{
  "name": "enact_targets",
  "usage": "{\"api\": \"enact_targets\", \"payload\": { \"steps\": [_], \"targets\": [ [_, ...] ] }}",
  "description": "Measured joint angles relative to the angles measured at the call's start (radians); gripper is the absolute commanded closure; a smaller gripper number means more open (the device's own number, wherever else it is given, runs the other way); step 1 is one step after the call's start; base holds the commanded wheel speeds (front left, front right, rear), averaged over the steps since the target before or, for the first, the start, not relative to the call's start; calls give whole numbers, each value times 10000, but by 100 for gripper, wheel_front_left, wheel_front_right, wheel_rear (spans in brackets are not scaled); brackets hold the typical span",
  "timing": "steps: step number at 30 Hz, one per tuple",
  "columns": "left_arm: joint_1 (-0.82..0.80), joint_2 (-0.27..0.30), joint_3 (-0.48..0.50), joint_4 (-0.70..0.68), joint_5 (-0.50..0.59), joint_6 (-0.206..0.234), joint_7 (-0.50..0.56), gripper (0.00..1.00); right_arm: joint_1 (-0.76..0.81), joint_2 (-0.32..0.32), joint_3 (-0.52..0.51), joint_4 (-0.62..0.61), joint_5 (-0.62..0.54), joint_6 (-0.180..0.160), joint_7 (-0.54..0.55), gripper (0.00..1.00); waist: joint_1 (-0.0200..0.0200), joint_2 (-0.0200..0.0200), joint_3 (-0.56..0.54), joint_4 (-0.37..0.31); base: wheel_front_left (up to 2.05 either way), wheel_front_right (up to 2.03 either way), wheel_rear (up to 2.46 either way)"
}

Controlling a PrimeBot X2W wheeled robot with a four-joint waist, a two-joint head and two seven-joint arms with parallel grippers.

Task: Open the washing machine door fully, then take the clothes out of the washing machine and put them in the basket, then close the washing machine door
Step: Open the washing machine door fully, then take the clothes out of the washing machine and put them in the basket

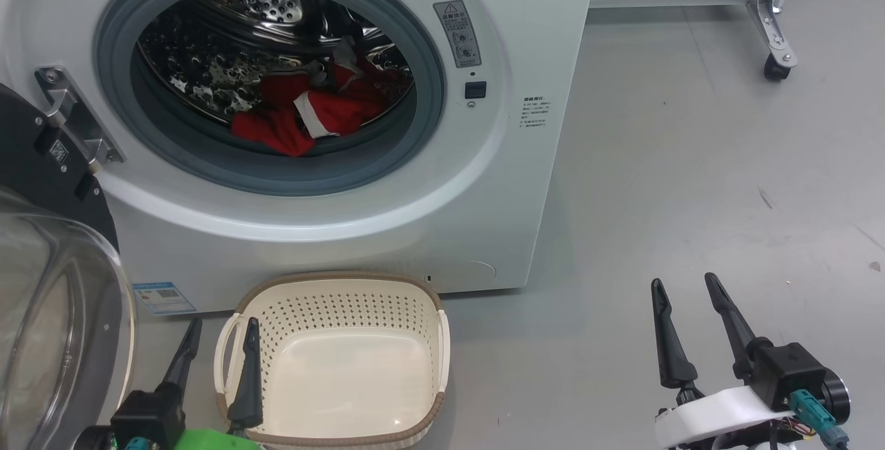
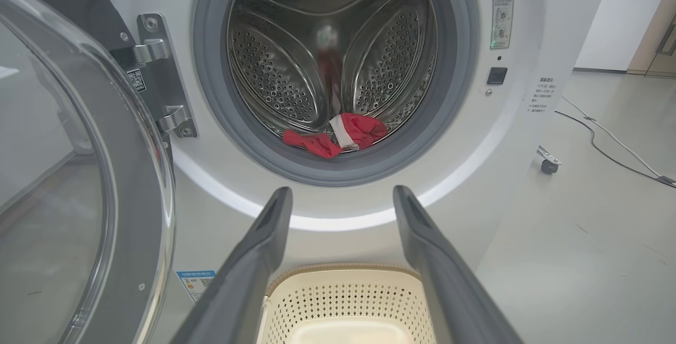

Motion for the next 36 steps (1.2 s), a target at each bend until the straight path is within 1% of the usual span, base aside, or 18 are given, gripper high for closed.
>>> {"api": "enact_targets", "payload": {
  "steps": [20, 25, 36],
  "targets": [
    [-23, -2, -86, -100, 2, -2, 0, 0, -1, 0, -12, -59, 0, 0, 0, 0, 0, 0, 186, 54, 7, -7, 0],
    [-204, -2, -182, -157, 54, -10, 0, 0, -21, 0, 10, -165, -6, 2, 0, 0, 0, 0, 403, 68, 0, 0, 0],
    [-874, -6, -487, -222, 50, -268, 370, 0, -244, 0, 117, -537, -44, 0, 0, 0, 0, 0, 1186, 1, 0, 0, 0]
  ]
}}
